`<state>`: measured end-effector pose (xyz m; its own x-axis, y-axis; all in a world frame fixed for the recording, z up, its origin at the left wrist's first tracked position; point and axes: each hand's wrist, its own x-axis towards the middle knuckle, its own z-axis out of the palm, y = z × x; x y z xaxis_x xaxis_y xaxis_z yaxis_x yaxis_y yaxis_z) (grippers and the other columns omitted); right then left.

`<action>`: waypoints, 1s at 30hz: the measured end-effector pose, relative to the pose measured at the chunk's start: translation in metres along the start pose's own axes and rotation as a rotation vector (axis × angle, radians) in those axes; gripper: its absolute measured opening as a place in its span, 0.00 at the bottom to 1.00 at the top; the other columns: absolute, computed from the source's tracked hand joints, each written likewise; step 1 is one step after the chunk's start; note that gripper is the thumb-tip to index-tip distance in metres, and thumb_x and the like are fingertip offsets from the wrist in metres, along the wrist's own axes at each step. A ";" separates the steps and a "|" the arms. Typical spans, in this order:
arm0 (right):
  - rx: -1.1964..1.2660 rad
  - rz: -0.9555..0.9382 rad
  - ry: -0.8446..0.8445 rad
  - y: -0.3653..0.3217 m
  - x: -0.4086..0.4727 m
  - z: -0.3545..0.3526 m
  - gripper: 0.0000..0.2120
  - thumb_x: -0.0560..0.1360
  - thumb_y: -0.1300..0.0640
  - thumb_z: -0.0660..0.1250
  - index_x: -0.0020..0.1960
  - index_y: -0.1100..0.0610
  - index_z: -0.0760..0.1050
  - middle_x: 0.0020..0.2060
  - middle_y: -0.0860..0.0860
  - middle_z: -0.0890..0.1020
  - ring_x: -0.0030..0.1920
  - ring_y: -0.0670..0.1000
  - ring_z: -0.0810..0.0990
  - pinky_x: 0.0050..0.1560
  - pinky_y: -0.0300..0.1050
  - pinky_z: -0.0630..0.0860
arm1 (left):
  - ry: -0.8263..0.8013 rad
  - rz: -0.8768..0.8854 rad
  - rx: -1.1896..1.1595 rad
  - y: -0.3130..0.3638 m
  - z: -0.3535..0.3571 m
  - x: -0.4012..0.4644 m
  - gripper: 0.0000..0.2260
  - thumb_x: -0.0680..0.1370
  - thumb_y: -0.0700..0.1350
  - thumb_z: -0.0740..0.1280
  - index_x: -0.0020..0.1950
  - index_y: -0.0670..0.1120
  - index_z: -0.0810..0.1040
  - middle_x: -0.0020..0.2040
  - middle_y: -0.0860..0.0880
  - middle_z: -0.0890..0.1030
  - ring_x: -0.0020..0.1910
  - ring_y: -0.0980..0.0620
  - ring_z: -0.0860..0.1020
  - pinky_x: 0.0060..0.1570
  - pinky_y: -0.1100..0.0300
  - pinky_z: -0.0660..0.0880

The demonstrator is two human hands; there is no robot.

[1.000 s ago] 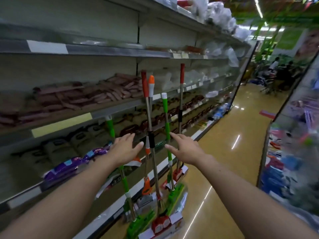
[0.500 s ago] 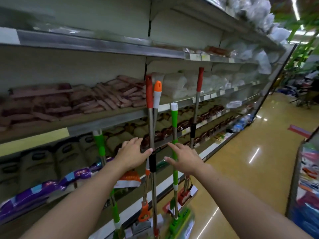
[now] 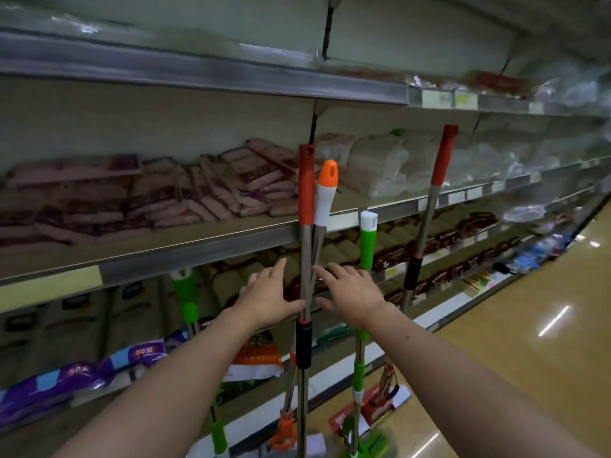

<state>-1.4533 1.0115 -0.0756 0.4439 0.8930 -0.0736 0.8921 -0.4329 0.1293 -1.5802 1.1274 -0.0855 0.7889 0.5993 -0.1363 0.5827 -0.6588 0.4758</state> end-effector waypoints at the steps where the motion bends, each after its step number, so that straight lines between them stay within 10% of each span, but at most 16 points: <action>1: 0.005 -0.009 0.016 0.005 0.005 0.001 0.31 0.79 0.44 0.56 0.77 0.49 0.47 0.75 0.54 0.59 0.73 0.57 0.60 0.70 0.56 0.61 | -0.003 -0.018 -0.007 0.003 0.004 0.005 0.44 0.72 0.61 0.68 0.78 0.52 0.44 0.77 0.48 0.58 0.74 0.42 0.56 0.69 0.46 0.60; 18: 0.745 -0.154 -0.026 0.032 0.045 0.020 0.39 0.76 0.57 0.63 0.78 0.48 0.41 0.70 0.55 0.68 0.64 0.55 0.73 0.62 0.49 0.72 | 0.128 -0.121 -0.573 0.046 0.040 0.045 0.39 0.72 0.40 0.71 0.75 0.53 0.53 0.61 0.48 0.73 0.59 0.46 0.76 0.59 0.46 0.75; 23: 1.229 -0.079 -0.079 0.033 0.048 0.022 0.37 0.75 0.58 0.66 0.76 0.40 0.51 0.65 0.50 0.73 0.54 0.48 0.79 0.54 0.44 0.77 | 0.111 -0.202 -0.569 0.042 0.048 0.046 0.40 0.70 0.42 0.73 0.75 0.52 0.52 0.69 0.44 0.63 0.65 0.43 0.70 0.62 0.46 0.74; 30: 1.261 -0.119 -0.046 0.028 0.046 0.021 0.23 0.73 0.49 0.69 0.67 0.49 0.69 0.53 0.50 0.80 0.55 0.50 0.79 0.56 0.52 0.78 | 0.192 -0.188 -0.659 0.046 0.056 0.036 0.25 0.73 0.45 0.71 0.61 0.47 0.59 0.58 0.46 0.73 0.56 0.48 0.76 0.56 0.50 0.76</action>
<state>-1.4059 1.0379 -0.0960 0.3357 0.9402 -0.0578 0.3756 -0.1899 -0.9071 -1.5138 1.0930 -0.1168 0.6031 0.7851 -0.1410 0.4181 -0.1605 0.8941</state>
